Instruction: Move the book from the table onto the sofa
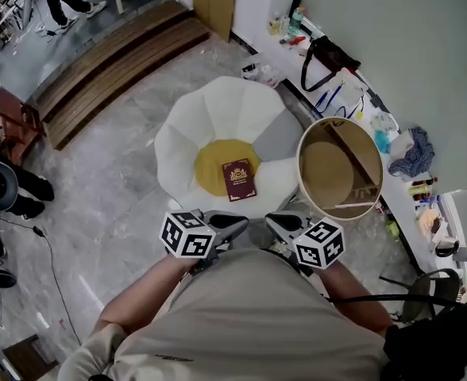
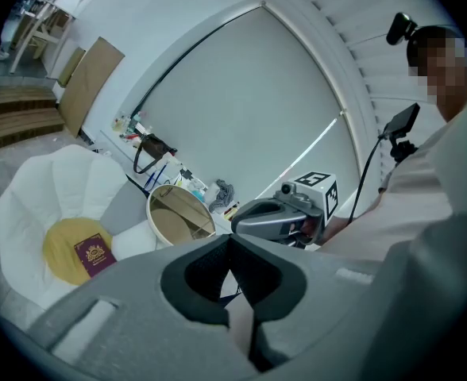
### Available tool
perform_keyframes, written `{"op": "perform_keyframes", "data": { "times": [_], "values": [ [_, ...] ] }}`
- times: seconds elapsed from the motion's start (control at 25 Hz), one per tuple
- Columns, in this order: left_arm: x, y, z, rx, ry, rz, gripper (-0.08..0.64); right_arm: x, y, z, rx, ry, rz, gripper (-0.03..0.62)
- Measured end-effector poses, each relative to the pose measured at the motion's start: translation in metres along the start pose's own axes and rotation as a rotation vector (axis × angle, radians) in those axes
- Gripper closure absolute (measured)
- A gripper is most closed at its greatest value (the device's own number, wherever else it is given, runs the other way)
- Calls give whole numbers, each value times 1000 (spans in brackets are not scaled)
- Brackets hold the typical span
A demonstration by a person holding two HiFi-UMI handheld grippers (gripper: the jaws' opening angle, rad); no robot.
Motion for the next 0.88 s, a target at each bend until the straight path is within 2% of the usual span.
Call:
{"op": "perform_keyframes", "data": {
  "times": [0.52,0.88],
  "values": [
    [-26,16,13,55,28,38,552,19,14,38,38,81,-30,580],
    [-5,19,5,94,71,74,552,-4,31,44,59,125,-15,580]
  ]
}}
Point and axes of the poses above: the fingertips, and each gripper's own axes: x forward along the fingers, z to its left, y out of its underside, the point moved 9 cm from there along -x, backward along the fingers, and after that the axes turned 7 degrees about -y, right-handed, at the moved point
